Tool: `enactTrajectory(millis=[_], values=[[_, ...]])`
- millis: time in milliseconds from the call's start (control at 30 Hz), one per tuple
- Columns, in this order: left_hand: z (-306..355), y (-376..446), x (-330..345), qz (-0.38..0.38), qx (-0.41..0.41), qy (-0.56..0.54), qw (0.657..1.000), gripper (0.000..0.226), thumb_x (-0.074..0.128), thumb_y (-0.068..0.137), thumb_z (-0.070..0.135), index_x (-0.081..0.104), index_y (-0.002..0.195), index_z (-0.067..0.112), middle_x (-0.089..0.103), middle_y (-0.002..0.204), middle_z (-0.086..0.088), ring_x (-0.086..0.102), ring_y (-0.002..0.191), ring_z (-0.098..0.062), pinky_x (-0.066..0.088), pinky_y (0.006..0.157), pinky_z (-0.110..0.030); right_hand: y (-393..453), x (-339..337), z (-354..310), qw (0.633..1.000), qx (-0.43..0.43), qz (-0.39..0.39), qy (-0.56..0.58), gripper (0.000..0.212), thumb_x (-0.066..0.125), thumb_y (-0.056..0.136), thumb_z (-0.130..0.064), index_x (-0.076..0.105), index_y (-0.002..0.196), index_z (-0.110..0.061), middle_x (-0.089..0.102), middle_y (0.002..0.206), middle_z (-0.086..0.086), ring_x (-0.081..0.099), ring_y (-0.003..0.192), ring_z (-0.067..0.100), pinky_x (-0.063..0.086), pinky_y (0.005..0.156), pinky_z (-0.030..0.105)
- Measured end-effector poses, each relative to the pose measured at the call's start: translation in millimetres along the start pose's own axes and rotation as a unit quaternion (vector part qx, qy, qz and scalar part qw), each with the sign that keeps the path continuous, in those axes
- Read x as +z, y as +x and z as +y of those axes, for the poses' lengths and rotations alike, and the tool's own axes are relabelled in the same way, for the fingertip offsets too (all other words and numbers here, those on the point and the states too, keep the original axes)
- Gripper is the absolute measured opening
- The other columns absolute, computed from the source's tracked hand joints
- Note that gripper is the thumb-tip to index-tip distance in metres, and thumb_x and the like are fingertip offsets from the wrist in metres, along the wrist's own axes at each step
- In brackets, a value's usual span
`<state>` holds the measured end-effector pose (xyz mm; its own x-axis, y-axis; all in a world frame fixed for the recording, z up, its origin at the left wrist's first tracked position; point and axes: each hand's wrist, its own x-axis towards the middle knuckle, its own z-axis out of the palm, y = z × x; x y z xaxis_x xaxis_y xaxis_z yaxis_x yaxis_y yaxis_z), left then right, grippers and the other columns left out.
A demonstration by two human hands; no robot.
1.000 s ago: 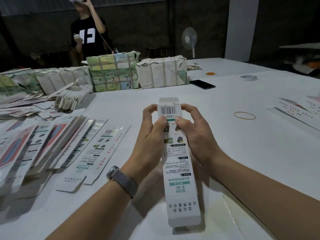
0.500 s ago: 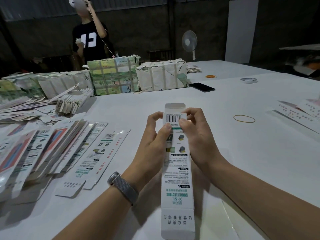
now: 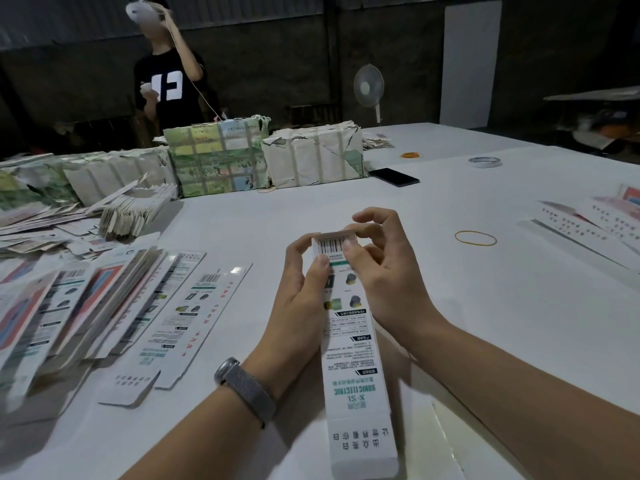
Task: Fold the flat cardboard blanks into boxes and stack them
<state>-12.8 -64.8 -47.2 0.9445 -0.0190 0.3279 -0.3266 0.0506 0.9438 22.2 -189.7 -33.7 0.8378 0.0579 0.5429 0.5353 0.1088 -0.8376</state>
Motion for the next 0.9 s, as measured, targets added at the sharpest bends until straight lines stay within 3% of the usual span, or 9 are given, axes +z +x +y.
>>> enactTrajectory(millis=[167,367,500,700,900], values=[[-3.2,0.7,2.1,0.011,-0.012,-0.025,1.000,0.017,0.042,0.107,0.032,0.047,0.120,0.043,0.077,0.087,-0.007,0.074,0.071,-0.021,0.057,0.058,-0.028,2.5,-0.6,4.6,0.997,0.059,-0.025,0.045,0.034,0.056,0.100,-0.014,0.051,0.114,-0.044,0.061,0.110,-0.004,0.072,0.083,0.019,0.059,0.067,0.031],[-6.3,4.2,2.0,0.024,-0.039,-0.025,0.999,0.020,0.045,0.107,0.028,0.051,0.112,0.046,0.076,0.081,-0.007,0.072,0.067,-0.021,0.057,0.057,-0.031,3.7,0.1,10.3,0.991,0.125,-0.030,0.030,0.014,0.053,0.101,-0.014,0.063,0.102,-0.025,0.068,0.099,-0.006,0.072,0.076,0.018,0.060,0.071,0.034],[-5.3,5.2,2.0,0.018,-0.048,-0.028,0.998,0.017,0.045,0.107,0.025,0.048,0.117,0.038,0.075,0.078,-0.007,0.072,0.064,-0.022,0.057,0.054,-0.031,4.2,-0.8,11.2,0.990,0.136,-0.026,0.027,0.015,0.054,0.100,-0.011,0.063,0.098,-0.023,0.071,0.092,-0.002,0.071,0.072,0.022,0.060,0.071,0.042],[-5.4,3.6,2.7,0.012,-0.059,-0.031,0.998,0.016,0.048,0.106,0.027,0.047,0.117,0.039,0.076,0.081,-0.009,0.072,0.066,-0.024,0.057,0.054,-0.032,3.6,-1.3,10.3,0.993,0.117,-0.007,0.014,0.022,0.057,0.097,-0.007,0.065,0.092,-0.026,0.068,0.090,-0.011,0.069,0.069,0.016,0.058,0.064,0.031],[-6.2,3.1,2.9,-0.029,-0.064,-0.017,0.997,0.022,0.048,0.106,0.026,0.045,0.126,0.035,0.076,0.085,-0.008,0.073,0.070,-0.023,0.056,0.058,-0.031,7.2,-3.6,6.2,0.991,0.132,0.032,0.015,0.021,0.065,0.095,-0.021,0.058,0.076,-0.016,0.062,0.084,0.010,0.063,0.074,0.024,0.054,0.080,0.049]])
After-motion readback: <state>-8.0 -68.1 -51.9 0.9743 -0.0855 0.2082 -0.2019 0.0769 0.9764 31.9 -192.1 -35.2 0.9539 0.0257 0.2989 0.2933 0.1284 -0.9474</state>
